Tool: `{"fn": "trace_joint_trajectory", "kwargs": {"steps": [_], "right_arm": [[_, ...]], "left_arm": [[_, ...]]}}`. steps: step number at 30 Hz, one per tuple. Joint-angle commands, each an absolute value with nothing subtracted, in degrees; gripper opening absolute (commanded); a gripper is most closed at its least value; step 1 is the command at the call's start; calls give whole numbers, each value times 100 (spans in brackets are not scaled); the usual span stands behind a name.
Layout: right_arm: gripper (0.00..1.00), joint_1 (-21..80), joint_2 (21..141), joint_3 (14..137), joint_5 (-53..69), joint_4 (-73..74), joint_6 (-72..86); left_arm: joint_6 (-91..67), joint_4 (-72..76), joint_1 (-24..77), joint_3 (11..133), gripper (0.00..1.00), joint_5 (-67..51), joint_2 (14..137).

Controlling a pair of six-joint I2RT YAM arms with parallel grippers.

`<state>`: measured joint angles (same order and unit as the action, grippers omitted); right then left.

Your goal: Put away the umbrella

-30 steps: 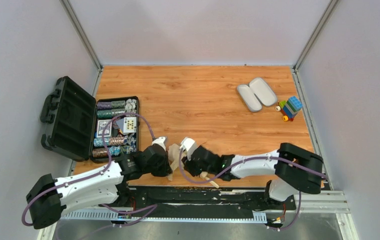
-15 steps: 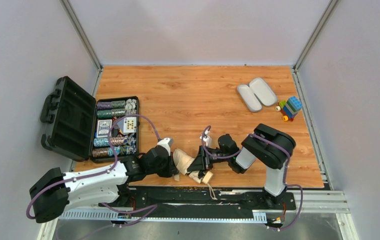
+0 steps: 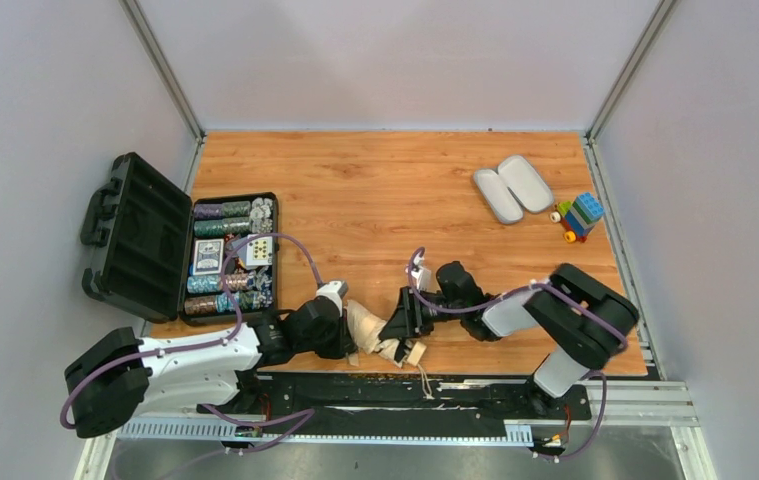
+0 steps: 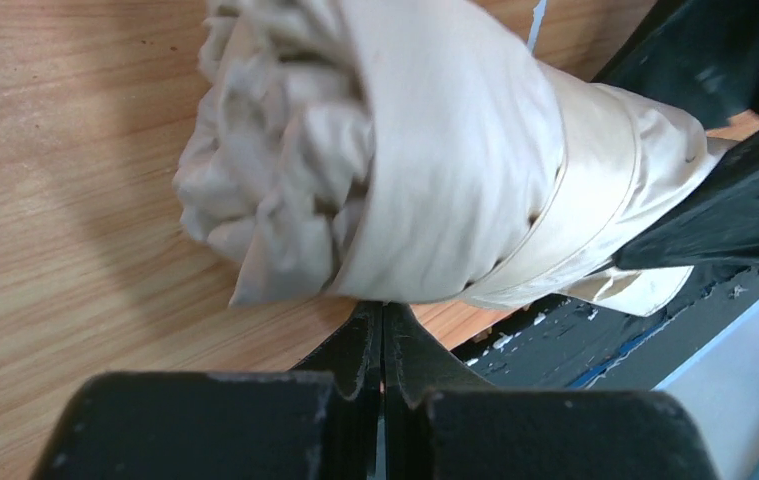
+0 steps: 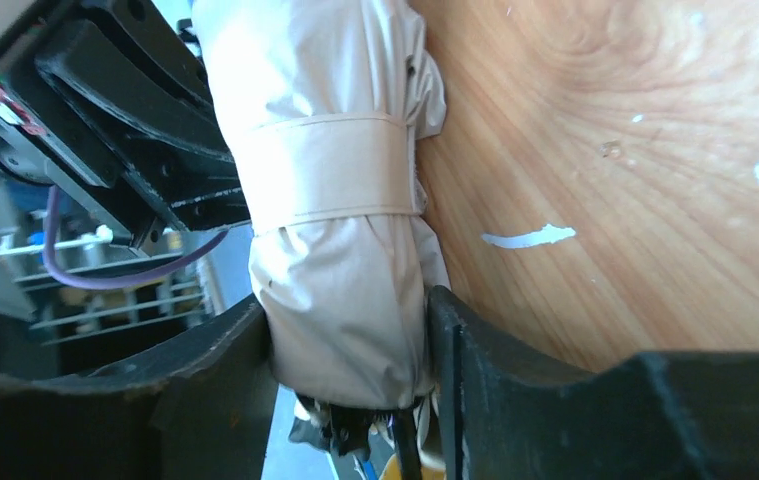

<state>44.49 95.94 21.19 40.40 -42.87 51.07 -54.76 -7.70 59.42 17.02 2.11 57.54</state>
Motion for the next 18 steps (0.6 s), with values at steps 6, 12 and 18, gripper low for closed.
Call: {"fn": "trace_joint_trajectory", "kwargs": {"steps": [6,12,18], "right_arm": [[59,4542,7323,2984,2251,-164,2999],[61,5811,6415,3702,206,858,1828],[59,6992,6488,3777,-679,335,881]], "left_arm": [[-5336,-1468,5961,1560,0,570,6074],[-5276,-1445,5966,1677,0,571,6215],[-5274,-1497,5962,1723,0,551,6187]]}}
